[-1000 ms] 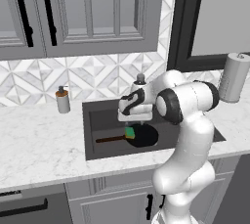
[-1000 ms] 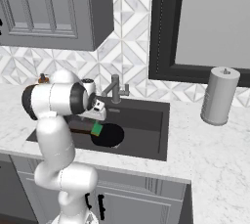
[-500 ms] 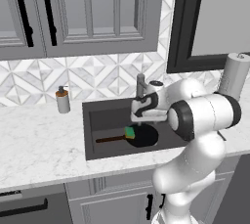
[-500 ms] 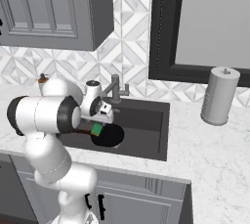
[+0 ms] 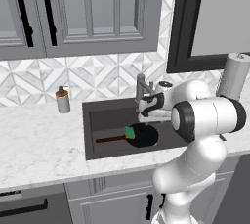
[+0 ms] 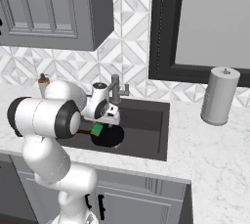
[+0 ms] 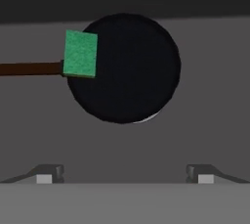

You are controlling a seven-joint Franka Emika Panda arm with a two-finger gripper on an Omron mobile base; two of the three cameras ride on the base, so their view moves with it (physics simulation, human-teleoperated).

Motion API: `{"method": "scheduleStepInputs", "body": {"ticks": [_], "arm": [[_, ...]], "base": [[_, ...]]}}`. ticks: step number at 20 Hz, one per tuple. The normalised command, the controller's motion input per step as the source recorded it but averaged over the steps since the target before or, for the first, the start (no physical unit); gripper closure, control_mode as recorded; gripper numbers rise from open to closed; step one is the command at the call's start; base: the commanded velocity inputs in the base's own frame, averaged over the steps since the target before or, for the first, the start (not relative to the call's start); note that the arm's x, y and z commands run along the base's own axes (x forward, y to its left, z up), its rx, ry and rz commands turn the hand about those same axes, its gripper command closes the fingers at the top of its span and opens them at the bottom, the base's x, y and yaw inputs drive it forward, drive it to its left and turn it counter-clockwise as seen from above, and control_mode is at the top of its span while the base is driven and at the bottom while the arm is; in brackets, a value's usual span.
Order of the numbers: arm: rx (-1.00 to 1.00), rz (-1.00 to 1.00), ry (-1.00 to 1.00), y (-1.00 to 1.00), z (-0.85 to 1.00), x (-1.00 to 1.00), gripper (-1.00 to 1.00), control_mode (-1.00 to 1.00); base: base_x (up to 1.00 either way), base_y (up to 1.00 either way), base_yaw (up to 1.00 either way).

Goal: Pick the pan and sponge and place them into the sink. Then turn on the water.

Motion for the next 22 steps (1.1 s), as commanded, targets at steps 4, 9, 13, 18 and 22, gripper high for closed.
{"method": "scheduleStepInputs", "body": {"ticks": [4, 9, 13, 18, 22], "arm": [[0.0, 0.03, 0.0, -0.31, 0.04, 0.11, -1.0, -1.0], [0.0, 0.04, -0.07, -0.27, 0.0, 0.08, -1.0, -1.0], [0.0, 0.08, -0.21, -0.31, 0.0, 0.02, -1.0, -1.0], [0.0, 0.07, -0.23, -0.22, 0.0, 0.09, -1.0, -1.0], [0.0, 0.05, -0.17, -0.05, 0.0, 0.18, -1.0, -1.0]], "base": [[0.0, 0.0, 0.0], [0.0, 0.0, 0.0], [0.0, 0.0, 0.0], [0.0, 0.0, 0.0], [0.0, 0.0, 0.0]]}}
